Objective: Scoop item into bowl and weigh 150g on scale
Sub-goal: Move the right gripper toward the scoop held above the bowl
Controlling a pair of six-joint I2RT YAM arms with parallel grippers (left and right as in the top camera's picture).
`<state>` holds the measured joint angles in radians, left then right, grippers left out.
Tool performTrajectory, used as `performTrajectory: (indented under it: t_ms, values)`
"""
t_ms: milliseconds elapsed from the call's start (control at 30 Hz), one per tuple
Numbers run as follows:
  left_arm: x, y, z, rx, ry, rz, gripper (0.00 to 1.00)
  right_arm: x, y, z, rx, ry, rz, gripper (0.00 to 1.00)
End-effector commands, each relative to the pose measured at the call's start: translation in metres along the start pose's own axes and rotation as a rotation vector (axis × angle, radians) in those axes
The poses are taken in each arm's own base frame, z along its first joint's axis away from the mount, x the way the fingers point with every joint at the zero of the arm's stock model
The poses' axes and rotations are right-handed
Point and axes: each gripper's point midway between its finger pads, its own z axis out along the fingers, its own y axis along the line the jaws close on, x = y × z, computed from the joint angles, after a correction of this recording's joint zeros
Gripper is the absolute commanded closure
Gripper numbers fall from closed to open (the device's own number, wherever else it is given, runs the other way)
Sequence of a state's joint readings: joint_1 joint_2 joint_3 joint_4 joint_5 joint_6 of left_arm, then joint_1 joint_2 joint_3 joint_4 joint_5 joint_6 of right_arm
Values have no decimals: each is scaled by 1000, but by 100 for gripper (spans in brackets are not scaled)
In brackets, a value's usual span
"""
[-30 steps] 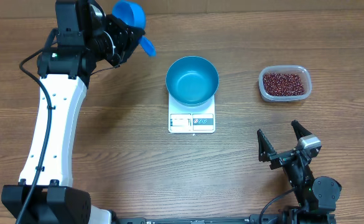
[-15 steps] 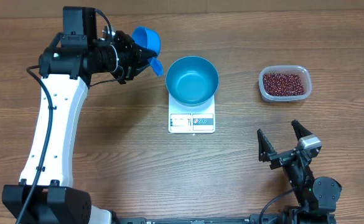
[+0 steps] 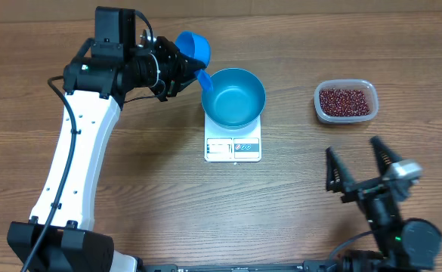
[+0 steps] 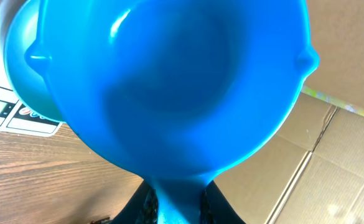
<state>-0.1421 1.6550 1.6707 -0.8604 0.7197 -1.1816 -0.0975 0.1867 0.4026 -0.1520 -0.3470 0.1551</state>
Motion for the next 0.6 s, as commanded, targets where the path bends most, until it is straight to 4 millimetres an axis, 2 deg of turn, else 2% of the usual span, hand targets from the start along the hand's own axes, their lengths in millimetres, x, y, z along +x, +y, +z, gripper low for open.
performTrajectory:
  t_ms: [0,167,267,333,433,500,567]
  values:
    - [-2,-7,-4,14,-27,8,96,-52,9,10,-4,5,37,0]
    - [-1,-8,-4,15,-21,-3,91,-83,22,39,-55,210,120,0]
    - [3,-8,-4,22,2,-37,91,-91,19,55,-29,349,183,0]
    - [4,-9,-4,24,5,-35,96,-95,19,66,-25,450,233,0]
    - [4,-9,-4,23,7,-36,96,-98,34,78,-117,533,294,0]
    - [5,-9,-3,24,9,-35,96,-99,55,84,-266,577,350,0]
    - [6,-9,-2,23,13,-32,96,-97,68,88,-374,603,391,0]
